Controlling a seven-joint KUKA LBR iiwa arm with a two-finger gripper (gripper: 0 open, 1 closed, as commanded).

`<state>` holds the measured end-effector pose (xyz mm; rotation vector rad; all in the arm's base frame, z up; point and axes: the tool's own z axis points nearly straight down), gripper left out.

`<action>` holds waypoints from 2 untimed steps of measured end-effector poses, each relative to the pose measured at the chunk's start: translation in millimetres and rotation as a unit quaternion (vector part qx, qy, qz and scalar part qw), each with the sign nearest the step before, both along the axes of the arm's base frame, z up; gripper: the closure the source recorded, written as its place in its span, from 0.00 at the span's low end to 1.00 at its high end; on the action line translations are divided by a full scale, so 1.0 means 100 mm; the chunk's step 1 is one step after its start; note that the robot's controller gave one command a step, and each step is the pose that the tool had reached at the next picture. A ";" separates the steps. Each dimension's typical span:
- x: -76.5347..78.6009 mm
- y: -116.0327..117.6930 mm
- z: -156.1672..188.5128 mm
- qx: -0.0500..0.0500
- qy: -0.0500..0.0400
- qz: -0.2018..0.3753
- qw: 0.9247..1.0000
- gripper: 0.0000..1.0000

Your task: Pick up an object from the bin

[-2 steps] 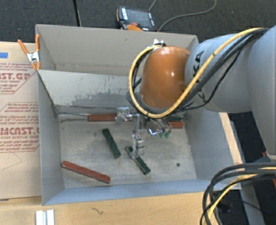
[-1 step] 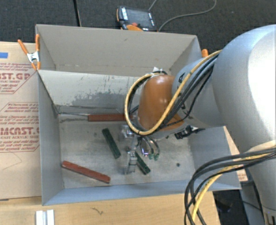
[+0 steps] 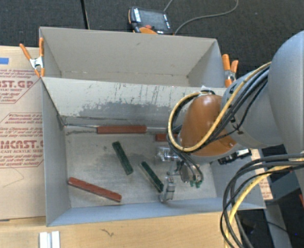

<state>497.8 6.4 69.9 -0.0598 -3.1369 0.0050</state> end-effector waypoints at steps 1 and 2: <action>0.02 0.04 0.01 0.001 -0.001 0.003 1.000 1.00; 0.41 -0.38 1.41 0.001 -0.007 0.046 0.999 1.00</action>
Offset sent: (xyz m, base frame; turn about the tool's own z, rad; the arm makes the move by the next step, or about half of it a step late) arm 0.0000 0.0000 0.0000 0.0000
